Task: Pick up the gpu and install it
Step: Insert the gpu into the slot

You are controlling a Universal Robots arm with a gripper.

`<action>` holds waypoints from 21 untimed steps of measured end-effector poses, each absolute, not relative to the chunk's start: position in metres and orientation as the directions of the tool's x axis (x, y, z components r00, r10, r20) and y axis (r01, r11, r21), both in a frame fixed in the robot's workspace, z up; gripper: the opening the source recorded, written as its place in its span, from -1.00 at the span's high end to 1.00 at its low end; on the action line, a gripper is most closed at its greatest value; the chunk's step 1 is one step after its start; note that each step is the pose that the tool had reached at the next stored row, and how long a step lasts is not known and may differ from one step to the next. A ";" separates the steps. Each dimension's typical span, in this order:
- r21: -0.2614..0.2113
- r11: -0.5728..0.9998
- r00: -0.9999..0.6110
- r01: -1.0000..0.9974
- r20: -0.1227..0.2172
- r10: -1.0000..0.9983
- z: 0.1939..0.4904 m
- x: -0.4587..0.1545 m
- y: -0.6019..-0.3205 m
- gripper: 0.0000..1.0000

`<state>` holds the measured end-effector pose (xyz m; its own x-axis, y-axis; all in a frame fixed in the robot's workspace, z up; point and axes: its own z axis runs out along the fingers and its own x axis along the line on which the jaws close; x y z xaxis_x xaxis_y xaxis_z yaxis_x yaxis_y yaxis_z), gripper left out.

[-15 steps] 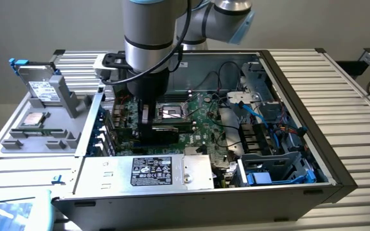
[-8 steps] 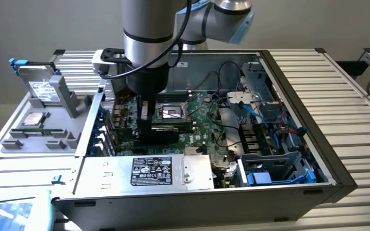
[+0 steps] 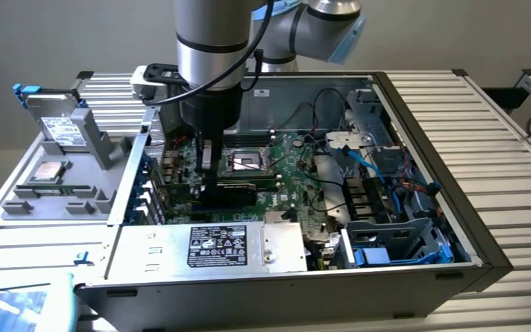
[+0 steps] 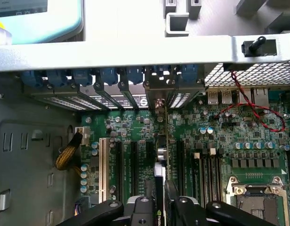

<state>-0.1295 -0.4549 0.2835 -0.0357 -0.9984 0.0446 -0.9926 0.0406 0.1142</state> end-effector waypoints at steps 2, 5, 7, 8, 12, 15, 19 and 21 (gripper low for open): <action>0.114 0.041 -0.036 -0.993 0.045 -0.998 0.283 -0.135 -0.455 0.58; 0.114 0.041 -0.036 -0.993 0.045 -0.998 0.284 -0.142 -0.454 0.72; 0.114 0.041 -0.036 -0.993 0.045 -0.998 0.283 -0.146 -0.454 0.72; 0.114 0.041 -0.036 -0.993 0.045 -0.998 0.284 -0.147 -0.454 0.72; 0.114 0.041 -0.036 -0.993 0.045 -0.998 0.283 -0.147 -0.454 0.72; 0.114 0.041 -0.036 -0.993 0.045 -0.998 0.285 -0.147 -0.454 0.72; 0.114 0.041 -0.036 -0.993 0.045 -0.998 0.285 -0.147 -0.454 0.72; 0.114 0.041 -0.036 -0.993 0.045 -0.998 0.286 -0.147 -0.454 0.72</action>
<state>-0.1473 -0.4536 0.2855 -0.0357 -0.9984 0.0447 -0.9926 0.0406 0.1141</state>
